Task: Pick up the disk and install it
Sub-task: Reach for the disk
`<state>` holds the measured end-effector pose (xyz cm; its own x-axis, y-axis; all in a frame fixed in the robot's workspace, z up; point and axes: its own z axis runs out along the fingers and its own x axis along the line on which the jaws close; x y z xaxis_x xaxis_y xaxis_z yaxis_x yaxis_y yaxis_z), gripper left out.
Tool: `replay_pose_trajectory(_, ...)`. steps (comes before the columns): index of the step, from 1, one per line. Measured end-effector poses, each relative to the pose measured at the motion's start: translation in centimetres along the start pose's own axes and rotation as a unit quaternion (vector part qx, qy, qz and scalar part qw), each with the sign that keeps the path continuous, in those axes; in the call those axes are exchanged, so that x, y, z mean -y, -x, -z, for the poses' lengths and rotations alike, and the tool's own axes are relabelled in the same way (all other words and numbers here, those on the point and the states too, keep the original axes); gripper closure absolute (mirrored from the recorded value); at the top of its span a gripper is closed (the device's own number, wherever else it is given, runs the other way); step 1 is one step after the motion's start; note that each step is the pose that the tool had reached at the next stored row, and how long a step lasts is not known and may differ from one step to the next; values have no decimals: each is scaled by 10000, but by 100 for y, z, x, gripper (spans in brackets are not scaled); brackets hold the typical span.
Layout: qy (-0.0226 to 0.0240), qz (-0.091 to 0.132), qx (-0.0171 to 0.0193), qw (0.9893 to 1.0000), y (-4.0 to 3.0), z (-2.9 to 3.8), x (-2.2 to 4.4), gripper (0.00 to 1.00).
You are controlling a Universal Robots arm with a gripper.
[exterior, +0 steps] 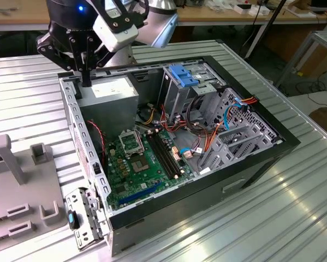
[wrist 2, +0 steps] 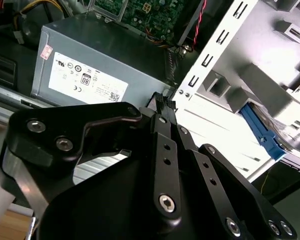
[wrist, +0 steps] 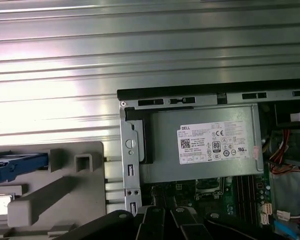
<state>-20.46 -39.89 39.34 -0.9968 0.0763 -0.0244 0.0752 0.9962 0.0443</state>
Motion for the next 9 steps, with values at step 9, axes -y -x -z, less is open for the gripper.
replay_pose_trajectory(9,0,0,0,10000,-233,6,18,89)
